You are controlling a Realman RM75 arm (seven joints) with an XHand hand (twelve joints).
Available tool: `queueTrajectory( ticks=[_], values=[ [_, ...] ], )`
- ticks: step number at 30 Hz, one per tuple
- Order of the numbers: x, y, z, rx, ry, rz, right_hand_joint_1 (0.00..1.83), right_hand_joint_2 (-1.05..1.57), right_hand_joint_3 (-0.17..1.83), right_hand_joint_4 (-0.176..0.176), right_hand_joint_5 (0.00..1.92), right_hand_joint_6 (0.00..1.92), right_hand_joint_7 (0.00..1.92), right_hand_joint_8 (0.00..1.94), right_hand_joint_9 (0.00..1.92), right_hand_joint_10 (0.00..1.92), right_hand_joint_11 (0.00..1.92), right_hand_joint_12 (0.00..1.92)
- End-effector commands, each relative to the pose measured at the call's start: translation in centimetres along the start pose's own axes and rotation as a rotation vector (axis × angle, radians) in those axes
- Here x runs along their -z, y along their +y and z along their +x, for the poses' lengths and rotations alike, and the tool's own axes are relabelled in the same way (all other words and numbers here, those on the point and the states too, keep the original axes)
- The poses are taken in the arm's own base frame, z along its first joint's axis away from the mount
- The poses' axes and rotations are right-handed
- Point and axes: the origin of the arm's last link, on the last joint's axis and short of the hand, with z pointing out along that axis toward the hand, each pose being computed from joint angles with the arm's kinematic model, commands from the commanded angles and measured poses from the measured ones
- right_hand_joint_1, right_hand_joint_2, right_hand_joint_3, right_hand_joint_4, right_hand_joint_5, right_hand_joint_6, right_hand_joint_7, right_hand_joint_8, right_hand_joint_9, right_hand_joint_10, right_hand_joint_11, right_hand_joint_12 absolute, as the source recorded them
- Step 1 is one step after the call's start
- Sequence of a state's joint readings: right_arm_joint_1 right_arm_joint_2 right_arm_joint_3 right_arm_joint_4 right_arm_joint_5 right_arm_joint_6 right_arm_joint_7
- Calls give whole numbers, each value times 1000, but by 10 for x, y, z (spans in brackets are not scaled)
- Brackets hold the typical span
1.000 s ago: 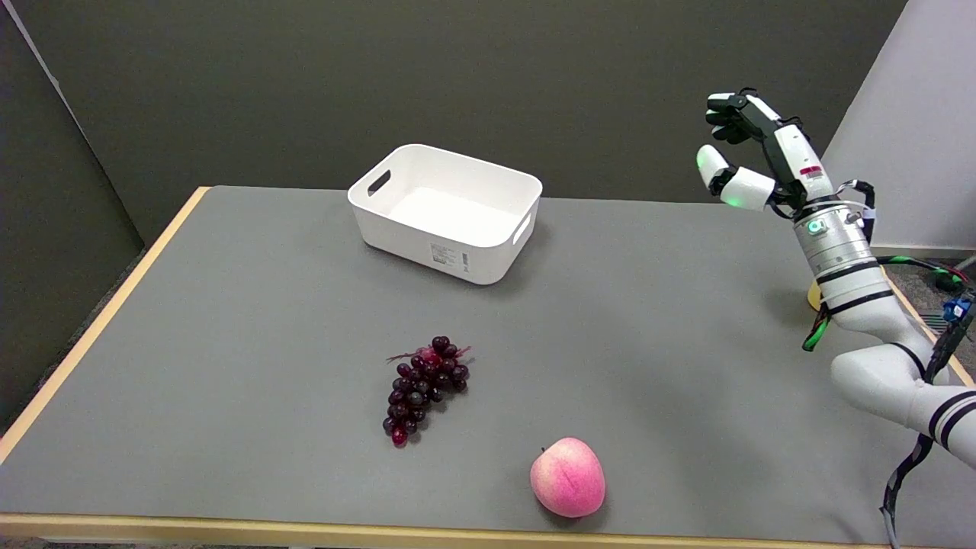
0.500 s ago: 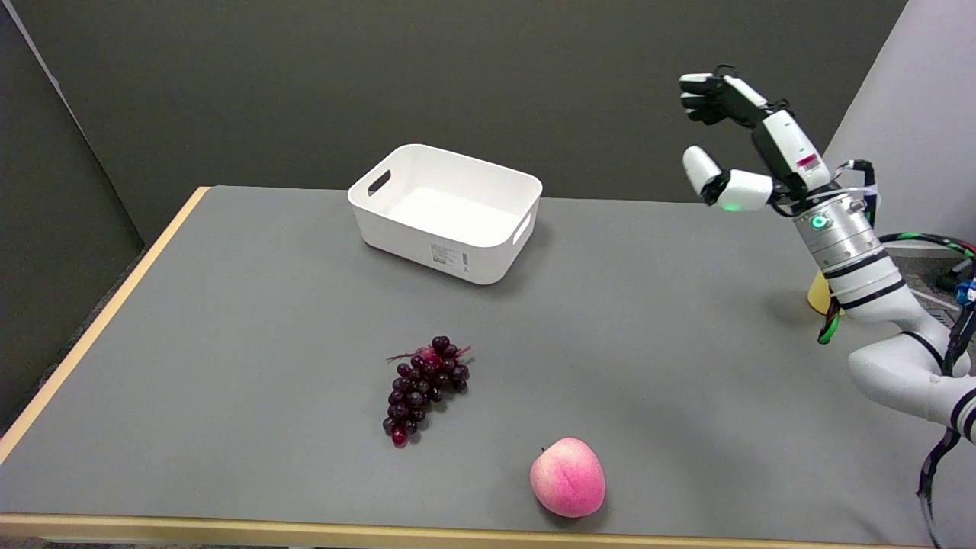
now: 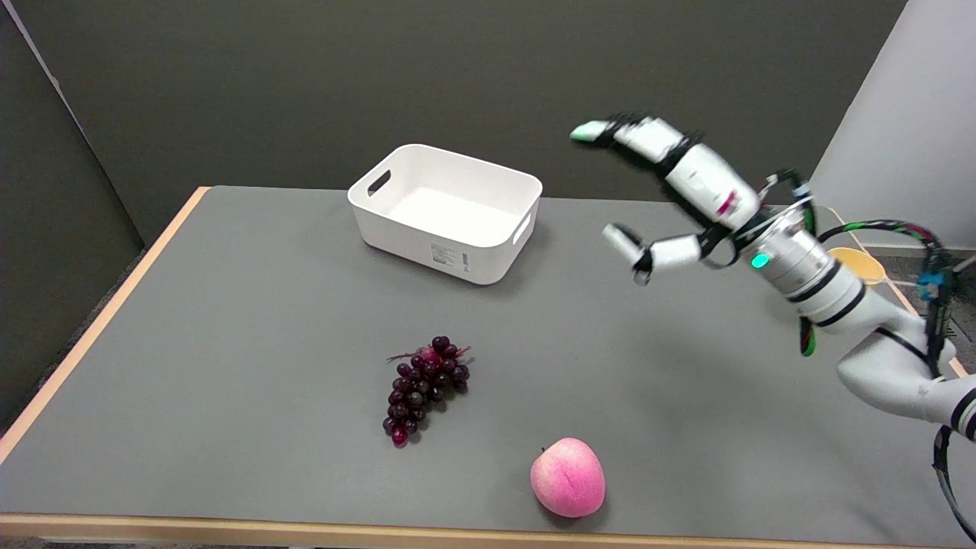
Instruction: Pick up the grape.
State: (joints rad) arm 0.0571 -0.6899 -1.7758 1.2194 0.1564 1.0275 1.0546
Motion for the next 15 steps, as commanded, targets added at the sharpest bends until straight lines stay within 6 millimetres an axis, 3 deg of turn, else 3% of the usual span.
queueTrajectory(
  ticks=[1, 3, 6, 15],
  values=[
    [-18, -92, -105, 120, -217, 286, 739, 650, 1049, 85, 100, 386, 166, 290, 170, 601, 80, 1089],
    [-23, -94, -121, 125, -264, 275, 739, 649, 1050, 83, 95, 370, 155, 284, 163, 596, 81, 1086],
    [-31, -115, -134, 114, -281, 326, 739, 644, 1048, 82, 93, 362, 150, 282, 157, 594, 76, 1082],
    [-55, -139, -174, 128, -329, 305, 783, 627, 1010, 78, 96, 330, 156, 254, 158, 572, 47, 1132]
  ],
)
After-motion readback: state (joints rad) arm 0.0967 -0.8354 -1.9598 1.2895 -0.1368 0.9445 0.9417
